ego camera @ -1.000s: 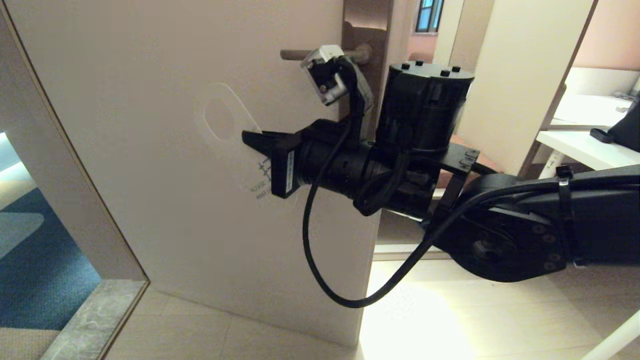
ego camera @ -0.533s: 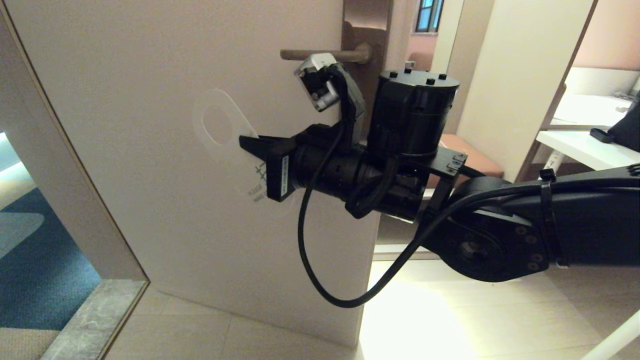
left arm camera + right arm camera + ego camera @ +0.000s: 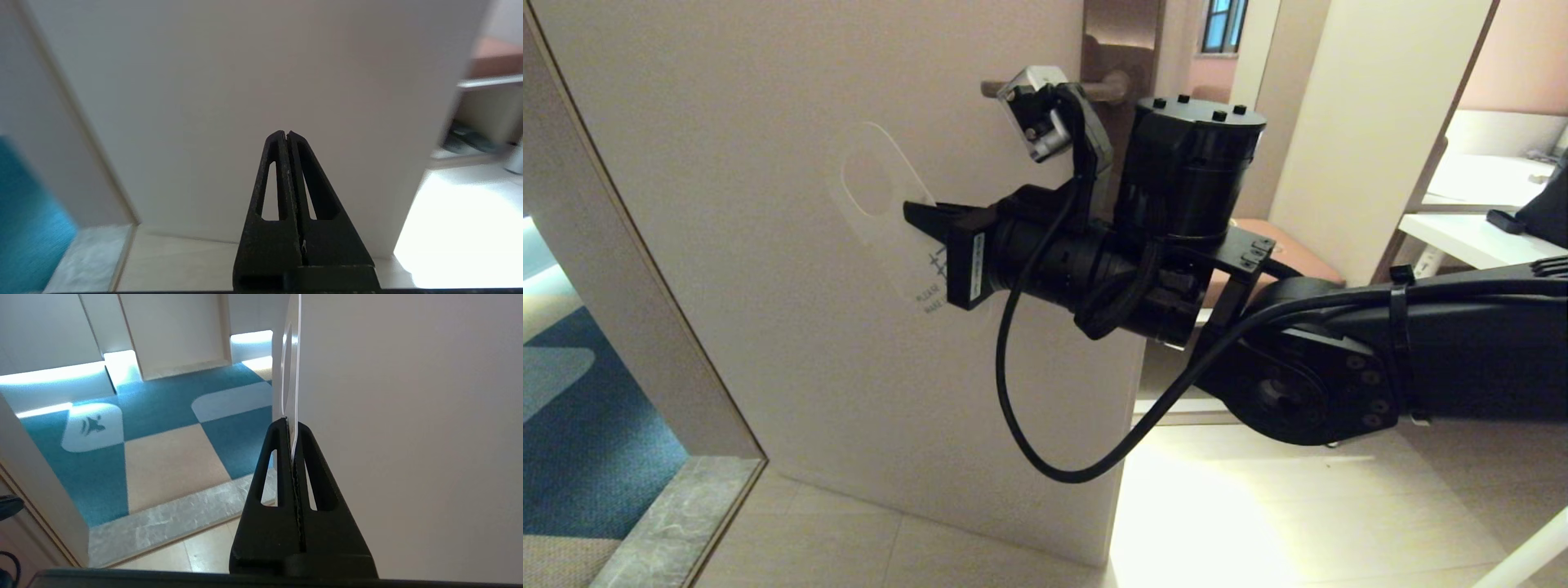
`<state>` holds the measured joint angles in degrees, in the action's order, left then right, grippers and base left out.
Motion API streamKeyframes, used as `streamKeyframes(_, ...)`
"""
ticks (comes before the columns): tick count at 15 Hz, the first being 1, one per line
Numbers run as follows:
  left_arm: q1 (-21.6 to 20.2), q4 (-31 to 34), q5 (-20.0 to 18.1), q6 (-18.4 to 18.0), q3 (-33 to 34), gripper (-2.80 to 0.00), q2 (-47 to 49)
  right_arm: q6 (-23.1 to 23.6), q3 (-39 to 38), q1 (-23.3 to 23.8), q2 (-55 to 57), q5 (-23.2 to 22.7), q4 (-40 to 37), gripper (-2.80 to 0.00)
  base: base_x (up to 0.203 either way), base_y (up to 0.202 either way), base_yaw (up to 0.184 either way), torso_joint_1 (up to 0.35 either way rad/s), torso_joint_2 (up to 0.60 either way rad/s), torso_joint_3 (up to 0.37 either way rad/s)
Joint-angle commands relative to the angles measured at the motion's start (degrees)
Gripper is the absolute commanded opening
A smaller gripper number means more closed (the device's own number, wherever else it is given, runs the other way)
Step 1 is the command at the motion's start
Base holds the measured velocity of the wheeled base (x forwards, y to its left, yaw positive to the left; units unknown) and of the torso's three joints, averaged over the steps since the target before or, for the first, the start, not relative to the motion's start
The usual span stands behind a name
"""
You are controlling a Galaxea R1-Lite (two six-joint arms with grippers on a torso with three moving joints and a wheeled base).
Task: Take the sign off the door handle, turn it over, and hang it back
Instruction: Hand it to the other hand
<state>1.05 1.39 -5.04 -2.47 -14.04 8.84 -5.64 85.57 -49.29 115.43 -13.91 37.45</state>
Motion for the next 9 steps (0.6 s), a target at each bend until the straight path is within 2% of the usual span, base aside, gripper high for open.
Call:
streamKeyframes(1,1.7,-0.4,-0.5,0.2,-2.7,-2.80,7.5,-0.1,0.6,0.0,0.1,-0.2,0.3,-2.80,0.000,0.000,0.000,0.000,0.00,0.000)
streamKeyframes(4,9.7,-6.4,-1.0,2.7,-6.2,-2.80,18.4,-0.1,1.9,0.0,0.1,-0.2,0.3,-2.80,0.000,0.000,0.000,0.000,0.00,0.000)
streamKeyframes(7,16.6,-12.5,-1.4,9.2,-10.4,-2.80,28.3,-0.1,2.8,0.1,0.2,-3.3,0.3,-2.80,0.000,0.000,0.000,0.000,0.00,0.000)
streamKeyframes(9,19.0,-16.9,-3.7,12.8,-11.1,-2.80,33.1,-0.1,3.9,0.1,0.7,-3.7,0.3,-2.80,0.000,0.000,0.000,0.000,0.00,0.000)
